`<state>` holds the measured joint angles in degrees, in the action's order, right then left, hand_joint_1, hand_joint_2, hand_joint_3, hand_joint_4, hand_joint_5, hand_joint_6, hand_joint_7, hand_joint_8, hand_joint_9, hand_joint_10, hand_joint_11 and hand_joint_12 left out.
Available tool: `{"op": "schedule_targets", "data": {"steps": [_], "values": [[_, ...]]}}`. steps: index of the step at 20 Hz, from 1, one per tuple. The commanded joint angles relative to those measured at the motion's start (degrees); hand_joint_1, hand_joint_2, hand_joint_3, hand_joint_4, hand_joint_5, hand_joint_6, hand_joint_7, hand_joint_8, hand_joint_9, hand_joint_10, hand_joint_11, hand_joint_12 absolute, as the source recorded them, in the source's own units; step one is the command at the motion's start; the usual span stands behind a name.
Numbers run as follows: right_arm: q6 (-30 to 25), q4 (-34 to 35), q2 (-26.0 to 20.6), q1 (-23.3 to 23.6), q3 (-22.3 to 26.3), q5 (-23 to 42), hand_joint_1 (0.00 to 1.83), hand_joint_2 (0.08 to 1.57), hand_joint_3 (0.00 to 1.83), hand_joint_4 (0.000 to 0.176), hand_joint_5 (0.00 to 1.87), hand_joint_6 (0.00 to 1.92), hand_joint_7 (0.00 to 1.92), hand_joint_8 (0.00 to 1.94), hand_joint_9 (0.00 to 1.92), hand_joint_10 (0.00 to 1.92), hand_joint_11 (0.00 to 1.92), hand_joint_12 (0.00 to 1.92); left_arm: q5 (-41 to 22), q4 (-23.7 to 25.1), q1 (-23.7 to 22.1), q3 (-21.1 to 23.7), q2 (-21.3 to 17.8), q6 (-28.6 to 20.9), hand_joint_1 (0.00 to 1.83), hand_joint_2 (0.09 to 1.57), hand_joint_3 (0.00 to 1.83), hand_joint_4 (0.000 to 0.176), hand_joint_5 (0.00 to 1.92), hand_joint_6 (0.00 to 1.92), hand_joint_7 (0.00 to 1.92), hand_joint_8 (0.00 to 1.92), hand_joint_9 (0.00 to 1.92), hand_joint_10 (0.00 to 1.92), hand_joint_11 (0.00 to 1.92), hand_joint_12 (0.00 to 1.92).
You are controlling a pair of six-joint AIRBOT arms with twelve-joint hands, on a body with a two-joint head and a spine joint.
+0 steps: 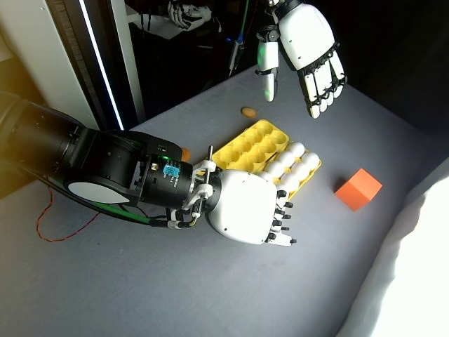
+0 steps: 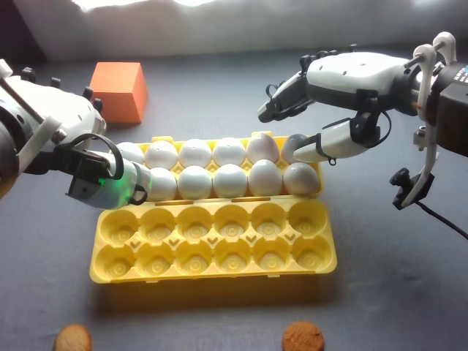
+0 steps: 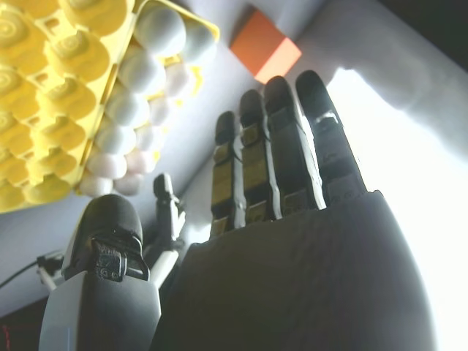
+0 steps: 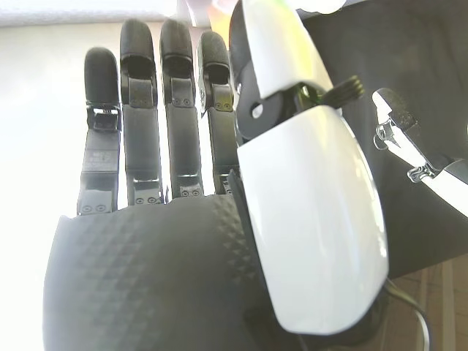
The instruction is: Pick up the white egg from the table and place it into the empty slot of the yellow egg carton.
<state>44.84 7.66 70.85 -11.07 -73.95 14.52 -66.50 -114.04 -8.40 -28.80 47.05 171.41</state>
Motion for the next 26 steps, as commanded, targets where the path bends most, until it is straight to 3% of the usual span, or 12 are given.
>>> {"op": "schedule_targets", "data": {"steps": [1,8,13,15,19,26], "values": [[-0.3,0.2,-0.6,0.1,-0.2,6.5,1.11,1.11,0.0,0.0,0.58,0.0,0.63,0.0,0.6,0.0,0.11,1.09,-0.6,5.0,-0.7,0.2,-0.4,0.3,0.0,1.26,0.0,0.0,0.28,0.0,0.32,0.0,0.31,0.0,0.0,0.64],[-0.3,-0.8,-2.4,1.5,-0.1,8.6,1.1,1.11,0.0,0.0,0.57,0.0,0.62,0.0,0.59,0.0,0.09,1.12,-0.7,4.9,-0.8,0.2,-0.4,0.3,0.0,1.25,0.0,0.0,0.27,0.0,0.31,0.0,0.3,0.0,0.0,0.63],[-0.7,-5.6,-8.2,3.7,2.0,8.5,1.07,1.11,0.0,0.0,0.55,0.0,0.58,0.0,0.55,0.0,0.05,1.14,-0.6,4.9,-0.8,0.2,-0.3,0.3,0.0,1.26,0.0,0.0,0.28,0.0,0.33,0.0,0.32,0.0,0.0,0.67],[-0.7,-10.3,-11.9,6.1,4.9,5.2,1.07,1.11,0.0,0.0,0.53,0.0,0.57,0.0,0.54,0.0,0.05,1.14,-0.6,5.0,-0.8,0.2,-0.3,0.3,0.0,1.26,0.0,0.0,0.3,0.01,0.35,0.01,0.33,0.0,0.0,0.68],[-0.6,-19.8,-20.2,5.4,12.0,3.7,1.04,1.1,0.0,0.0,0.55,0.01,0.56,0.0,0.54,0.0,0.03,1.14,-0.6,5.0,-0.8,0.2,-0.3,0.3,0.0,1.26,0.0,0.0,0.28,0.0,0.32,0.0,0.3,0.0,0.0,0.63],[-0.6,-23.6,-30.8,2.2,21.5,-0.4,1.03,1.11,0.0,0.0,0.53,0.0,0.54,0.0,0.51,0.0,0.0,1.1,-0.6,5.1,-0.8,0.1,-0.3,0.3,0.0,1.25,0.0,0.0,0.29,0.0,0.32,0.0,0.3,0.0,0.0,0.64]]}}
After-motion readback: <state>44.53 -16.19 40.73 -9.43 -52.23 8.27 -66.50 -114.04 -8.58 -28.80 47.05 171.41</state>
